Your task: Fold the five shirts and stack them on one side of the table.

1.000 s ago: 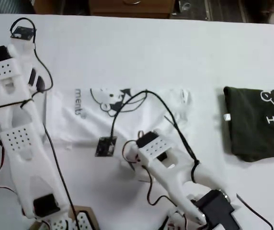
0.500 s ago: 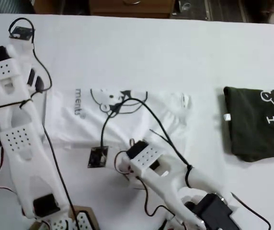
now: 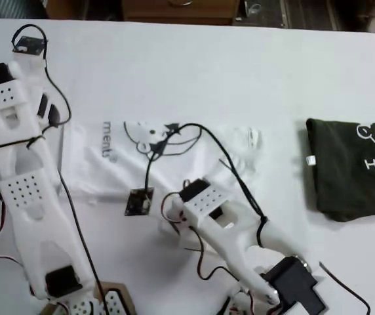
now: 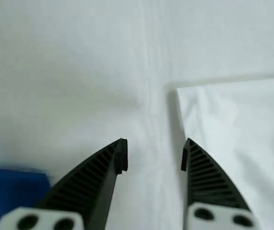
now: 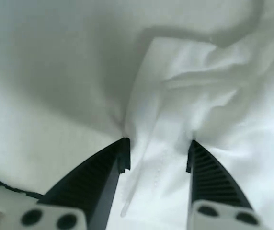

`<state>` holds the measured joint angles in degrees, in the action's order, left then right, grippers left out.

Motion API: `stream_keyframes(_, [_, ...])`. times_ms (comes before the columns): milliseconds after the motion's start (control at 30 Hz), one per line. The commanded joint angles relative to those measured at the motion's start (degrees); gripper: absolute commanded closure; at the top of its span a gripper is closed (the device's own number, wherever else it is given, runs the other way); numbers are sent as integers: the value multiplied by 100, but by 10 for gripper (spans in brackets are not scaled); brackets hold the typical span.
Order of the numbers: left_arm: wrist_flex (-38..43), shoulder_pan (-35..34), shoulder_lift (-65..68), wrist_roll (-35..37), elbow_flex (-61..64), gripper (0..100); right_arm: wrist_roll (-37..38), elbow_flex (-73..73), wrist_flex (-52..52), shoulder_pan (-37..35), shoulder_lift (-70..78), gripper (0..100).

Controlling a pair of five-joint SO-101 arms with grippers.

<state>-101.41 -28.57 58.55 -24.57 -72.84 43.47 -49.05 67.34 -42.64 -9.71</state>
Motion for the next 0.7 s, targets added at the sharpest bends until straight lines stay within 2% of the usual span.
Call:
stream_keyframes(0, [-53,-35,-466,-62,-136,786,-229,378,330,-365,-31,790])
stream_keyframes(200, [-53,-35,-466,-158,-136,786,-695,422,409,-1288,-4,790])
stream_keyframes(667, [-53,-44,-510,-255,-180,786,-659,-501,-734,-1103,40,790])
